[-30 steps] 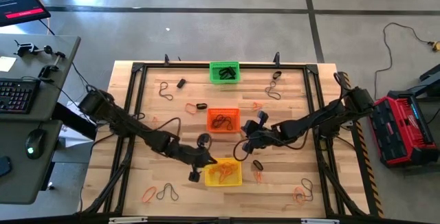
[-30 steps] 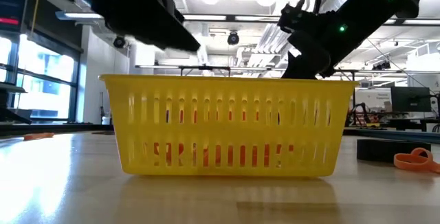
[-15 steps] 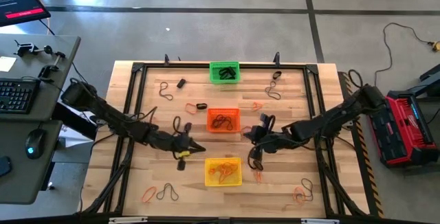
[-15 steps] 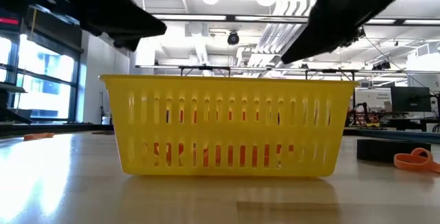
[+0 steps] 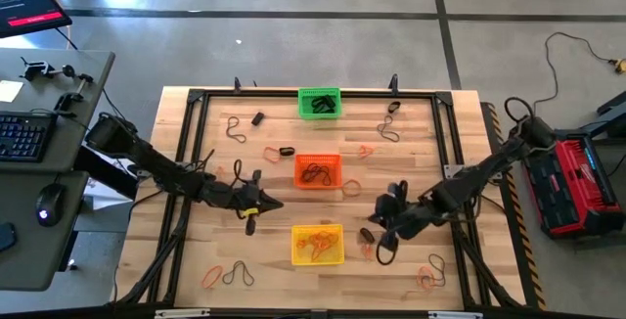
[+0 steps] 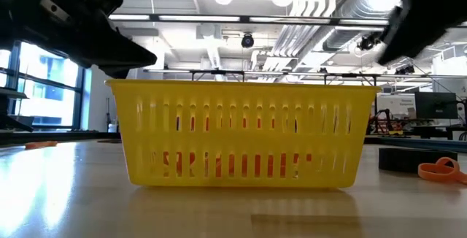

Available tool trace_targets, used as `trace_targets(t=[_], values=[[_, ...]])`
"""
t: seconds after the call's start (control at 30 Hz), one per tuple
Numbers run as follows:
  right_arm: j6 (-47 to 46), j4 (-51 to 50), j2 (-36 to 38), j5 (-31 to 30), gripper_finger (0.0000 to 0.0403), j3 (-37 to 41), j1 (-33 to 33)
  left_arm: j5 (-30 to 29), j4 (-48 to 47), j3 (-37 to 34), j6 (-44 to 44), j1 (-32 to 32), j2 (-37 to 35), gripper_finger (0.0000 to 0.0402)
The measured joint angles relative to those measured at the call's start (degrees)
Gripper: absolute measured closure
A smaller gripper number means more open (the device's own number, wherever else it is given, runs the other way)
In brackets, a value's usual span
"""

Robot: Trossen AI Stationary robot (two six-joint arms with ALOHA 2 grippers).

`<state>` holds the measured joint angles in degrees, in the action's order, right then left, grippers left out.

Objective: Sort rubber bands into baskets
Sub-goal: Put the purple rubber band into the orange bin

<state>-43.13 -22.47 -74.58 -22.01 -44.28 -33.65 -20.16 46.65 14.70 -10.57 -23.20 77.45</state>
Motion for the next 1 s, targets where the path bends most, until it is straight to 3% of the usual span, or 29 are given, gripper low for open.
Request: trace_targets(t=[0.13, 0.5, 1.0], values=[[-7.89, -4.75, 0.01, 3.99, 0.0381, 0.01, -2.51, 0.02, 0.29, -0.33, 0.16, 0.0, 0.0, 0.0401], [-25.82, -16.24, -0.01, 16.49, 0.0272, 0.01, -8.58, 0.02, 1.29, -0.31, 0.18, 0.0, 0.02, 0.0401], [-31.43, -18.88, -0.01, 19.46, 0.0261, 0.01, -11.8, 0.02, 2.15, -0.31, 0.14, 0.0, 0.02, 0.0401]])
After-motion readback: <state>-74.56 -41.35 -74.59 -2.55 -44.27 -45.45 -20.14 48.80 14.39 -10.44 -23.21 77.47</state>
